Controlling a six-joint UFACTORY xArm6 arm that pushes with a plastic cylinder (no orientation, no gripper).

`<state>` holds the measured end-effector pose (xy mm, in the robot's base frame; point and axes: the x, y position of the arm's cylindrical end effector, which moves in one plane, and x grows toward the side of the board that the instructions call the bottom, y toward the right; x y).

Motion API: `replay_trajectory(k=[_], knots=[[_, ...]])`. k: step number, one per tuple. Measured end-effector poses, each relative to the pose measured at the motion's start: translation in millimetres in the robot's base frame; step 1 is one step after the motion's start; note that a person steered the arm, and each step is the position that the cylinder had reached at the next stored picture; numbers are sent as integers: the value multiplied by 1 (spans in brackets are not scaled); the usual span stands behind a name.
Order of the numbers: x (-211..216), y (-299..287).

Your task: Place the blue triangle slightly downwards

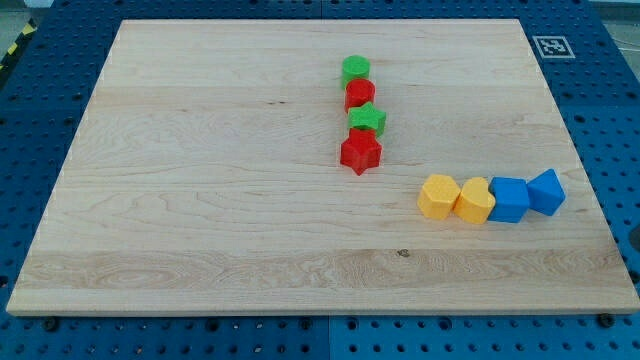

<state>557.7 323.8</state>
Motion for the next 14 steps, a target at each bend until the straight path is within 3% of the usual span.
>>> replay_trajectory(k=[5,14], knots=[[-141,-13],[-127,-50]])
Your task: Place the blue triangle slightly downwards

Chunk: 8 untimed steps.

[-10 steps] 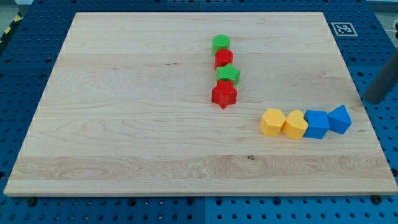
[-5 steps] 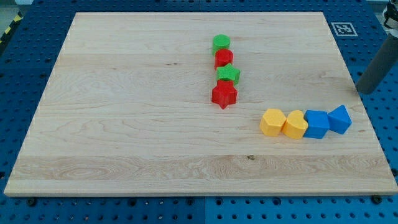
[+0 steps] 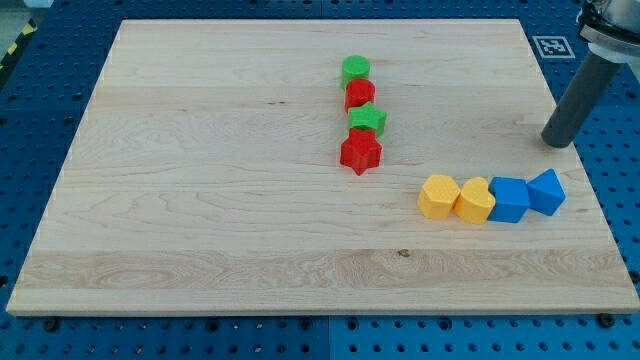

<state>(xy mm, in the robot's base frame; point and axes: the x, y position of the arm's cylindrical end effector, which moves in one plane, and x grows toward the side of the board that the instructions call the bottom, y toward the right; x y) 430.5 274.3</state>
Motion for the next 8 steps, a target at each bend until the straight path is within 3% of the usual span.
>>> replay_trajectory(k=[8], knots=[[46,-25]])
